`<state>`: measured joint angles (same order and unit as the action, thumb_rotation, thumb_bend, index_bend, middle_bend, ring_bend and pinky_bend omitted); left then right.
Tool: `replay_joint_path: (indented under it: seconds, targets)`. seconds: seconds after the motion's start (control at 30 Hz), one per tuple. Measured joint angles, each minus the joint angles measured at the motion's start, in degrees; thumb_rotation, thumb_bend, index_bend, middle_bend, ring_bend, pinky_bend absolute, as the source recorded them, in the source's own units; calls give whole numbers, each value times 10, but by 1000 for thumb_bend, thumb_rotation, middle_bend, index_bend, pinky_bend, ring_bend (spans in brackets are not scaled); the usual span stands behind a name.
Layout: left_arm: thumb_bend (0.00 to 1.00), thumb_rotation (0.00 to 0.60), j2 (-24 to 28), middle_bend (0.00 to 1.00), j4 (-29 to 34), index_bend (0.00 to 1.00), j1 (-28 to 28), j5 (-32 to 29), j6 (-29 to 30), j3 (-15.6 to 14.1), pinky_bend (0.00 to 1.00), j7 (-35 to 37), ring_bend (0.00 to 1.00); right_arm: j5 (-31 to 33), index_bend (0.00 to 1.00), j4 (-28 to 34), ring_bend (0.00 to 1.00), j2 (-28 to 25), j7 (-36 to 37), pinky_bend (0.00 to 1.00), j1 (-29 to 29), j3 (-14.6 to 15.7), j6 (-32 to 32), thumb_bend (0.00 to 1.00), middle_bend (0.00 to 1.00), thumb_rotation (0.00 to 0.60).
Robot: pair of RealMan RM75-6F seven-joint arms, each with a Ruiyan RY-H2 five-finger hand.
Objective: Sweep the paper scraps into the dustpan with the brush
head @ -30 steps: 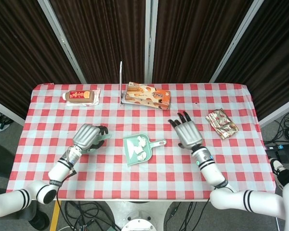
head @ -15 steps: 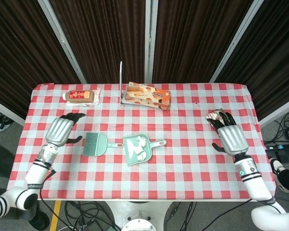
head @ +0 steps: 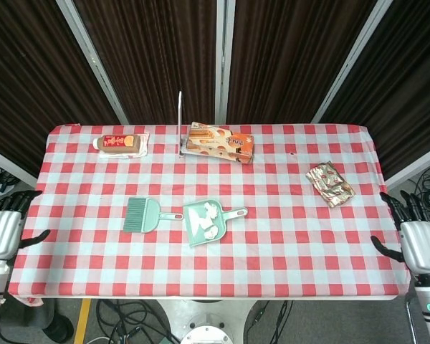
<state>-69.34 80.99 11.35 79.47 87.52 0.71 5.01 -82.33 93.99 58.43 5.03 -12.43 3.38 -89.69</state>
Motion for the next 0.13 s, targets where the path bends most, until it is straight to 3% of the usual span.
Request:
replay_joint_path:
  seconds: [0.13]
  targets:
    - [125, 600, 4, 199, 10, 185, -36, 3, 19, -16, 228, -6, 173, -16, 83, -19, 0, 6, 19, 0, 21, 4, -8, 156, 189, 600]
